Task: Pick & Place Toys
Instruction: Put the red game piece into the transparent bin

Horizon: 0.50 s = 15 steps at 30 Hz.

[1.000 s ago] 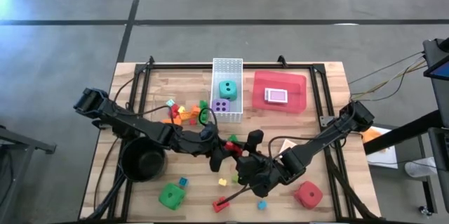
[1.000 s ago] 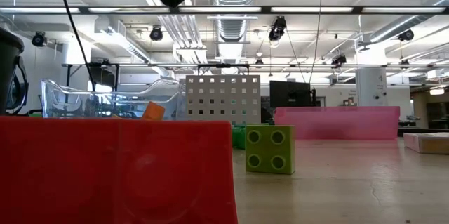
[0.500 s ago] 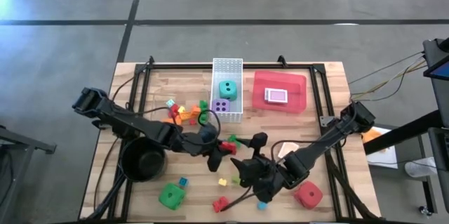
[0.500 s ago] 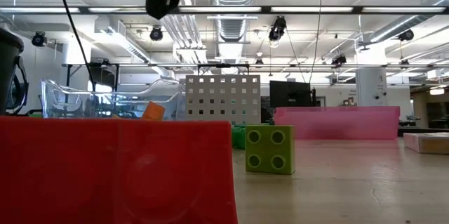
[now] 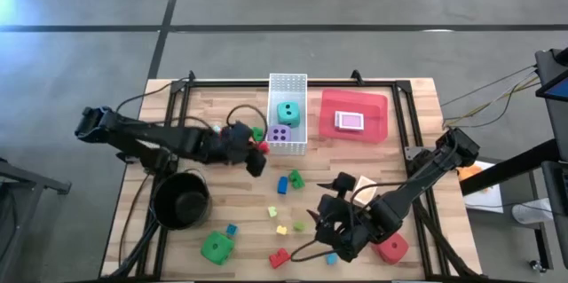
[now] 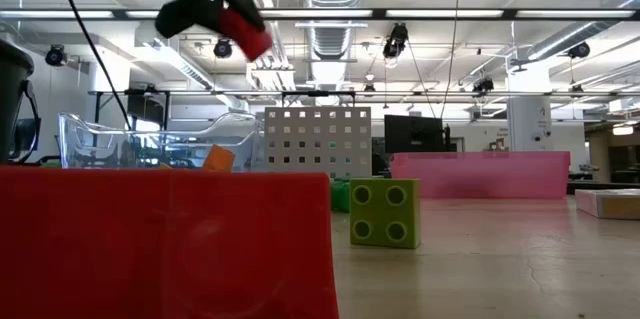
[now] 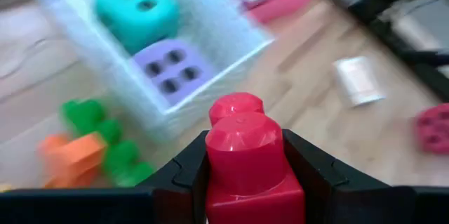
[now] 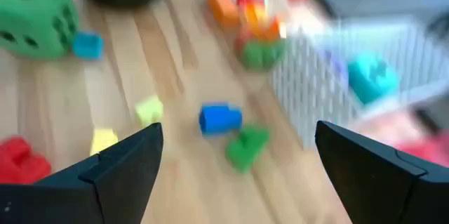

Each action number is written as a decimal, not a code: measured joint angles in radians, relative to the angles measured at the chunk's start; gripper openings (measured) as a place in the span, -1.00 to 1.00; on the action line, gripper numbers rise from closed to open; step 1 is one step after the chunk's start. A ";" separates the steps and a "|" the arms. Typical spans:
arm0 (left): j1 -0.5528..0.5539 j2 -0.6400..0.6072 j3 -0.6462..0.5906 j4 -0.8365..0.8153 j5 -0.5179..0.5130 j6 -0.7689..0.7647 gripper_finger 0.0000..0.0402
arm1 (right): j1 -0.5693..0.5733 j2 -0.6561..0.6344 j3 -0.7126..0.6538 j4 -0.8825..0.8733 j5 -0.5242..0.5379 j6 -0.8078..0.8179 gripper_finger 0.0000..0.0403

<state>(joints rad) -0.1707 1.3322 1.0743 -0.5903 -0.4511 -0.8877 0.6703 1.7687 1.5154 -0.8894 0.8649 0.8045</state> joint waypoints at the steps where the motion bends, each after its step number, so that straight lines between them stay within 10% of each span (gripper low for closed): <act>1: 0.035 0.000 0.007 -0.041 0.033 0.000 -0.33 | 0.001 0.000 0.000 -0.039 -0.027 0.057 0.81; 15: 0.411 0.006 0.000 -0.309 0.197 0.069 -0.33 | 0.099 0.000 -0.001 -0.452 -0.317 0.476 0.82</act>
<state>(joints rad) 0.2401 1.3377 1.0747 -0.8990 -0.2544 -0.8188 0.7692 1.7683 1.5146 -1.3419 0.5476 1.2800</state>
